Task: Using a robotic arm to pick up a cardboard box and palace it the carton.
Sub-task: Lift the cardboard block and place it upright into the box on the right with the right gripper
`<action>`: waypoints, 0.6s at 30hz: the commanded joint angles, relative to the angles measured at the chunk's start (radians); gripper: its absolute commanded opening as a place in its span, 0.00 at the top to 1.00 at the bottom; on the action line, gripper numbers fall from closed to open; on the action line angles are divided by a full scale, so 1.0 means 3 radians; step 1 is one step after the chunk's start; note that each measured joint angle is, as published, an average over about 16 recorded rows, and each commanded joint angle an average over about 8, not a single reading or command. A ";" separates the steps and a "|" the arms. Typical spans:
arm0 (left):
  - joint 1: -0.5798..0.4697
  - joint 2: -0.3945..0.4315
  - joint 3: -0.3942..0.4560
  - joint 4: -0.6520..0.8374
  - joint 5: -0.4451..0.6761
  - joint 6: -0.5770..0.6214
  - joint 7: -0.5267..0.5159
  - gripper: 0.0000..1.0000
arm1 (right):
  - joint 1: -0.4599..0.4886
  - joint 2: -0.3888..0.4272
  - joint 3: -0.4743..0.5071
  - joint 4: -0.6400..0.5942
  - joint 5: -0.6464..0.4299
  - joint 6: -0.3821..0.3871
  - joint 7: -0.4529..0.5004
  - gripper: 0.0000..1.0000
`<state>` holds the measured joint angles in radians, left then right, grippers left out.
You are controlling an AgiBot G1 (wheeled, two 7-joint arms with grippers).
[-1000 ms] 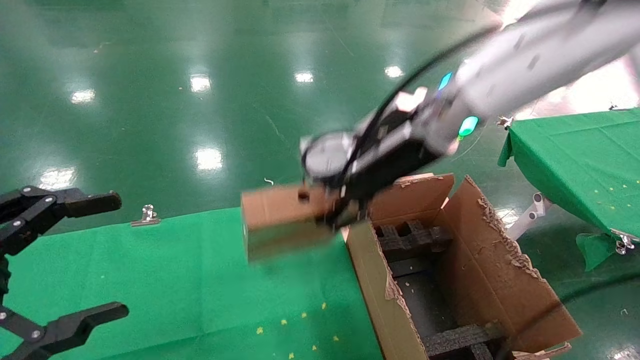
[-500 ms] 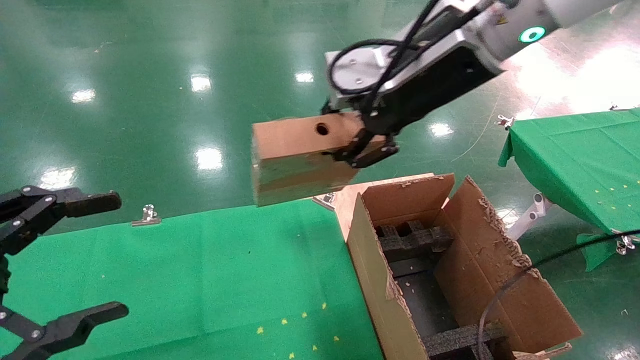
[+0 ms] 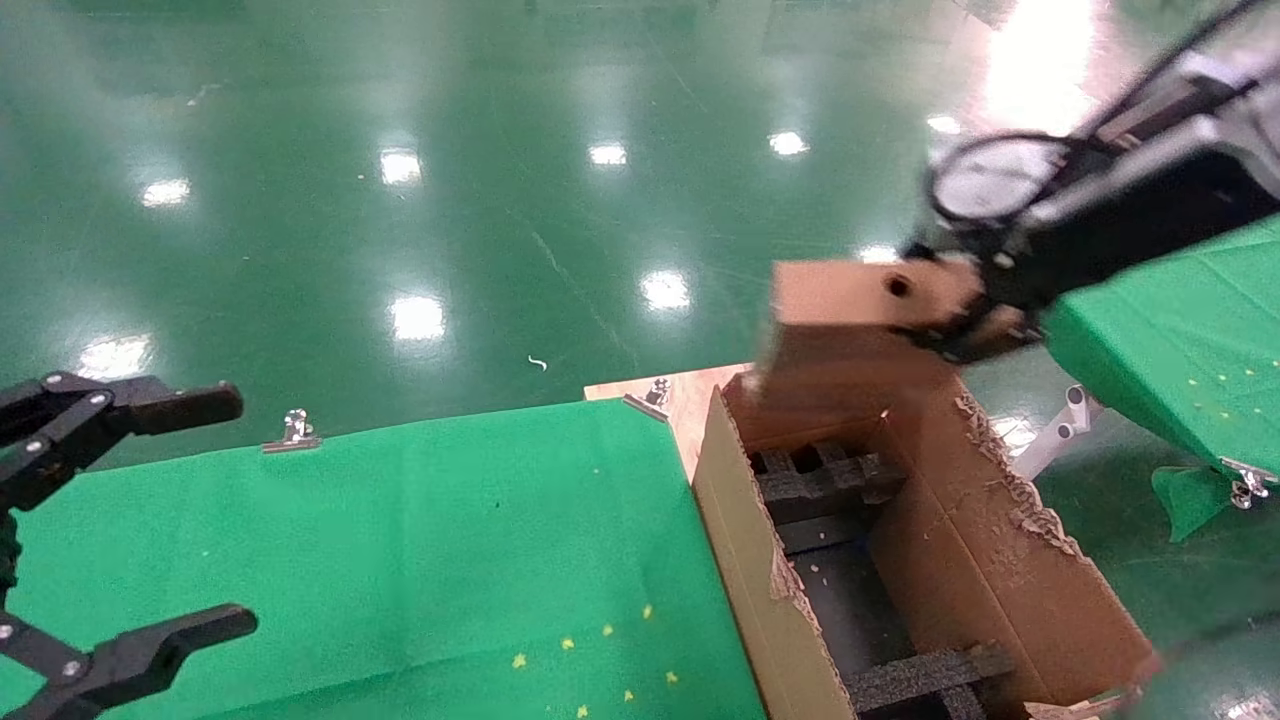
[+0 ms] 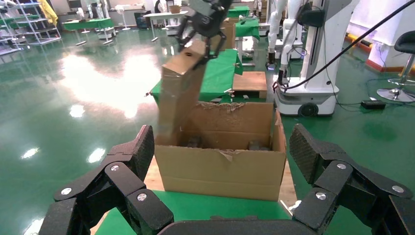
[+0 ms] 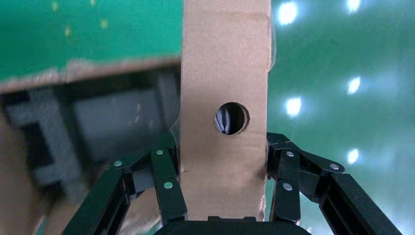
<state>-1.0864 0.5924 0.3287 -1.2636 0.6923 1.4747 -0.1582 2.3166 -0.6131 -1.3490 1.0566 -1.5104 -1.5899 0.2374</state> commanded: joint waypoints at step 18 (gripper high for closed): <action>0.0000 -0.0001 0.0000 0.0001 -0.0002 -0.0001 0.0000 0.00 | 0.0013 0.0642 -0.0599 0.0343 0.0019 0.0124 0.0398 1.00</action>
<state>-1.0862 0.5922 0.3289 -1.2633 0.6918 1.4744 -0.1580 2.3197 -0.4261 -1.5259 1.1556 -1.5059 -1.5551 0.3562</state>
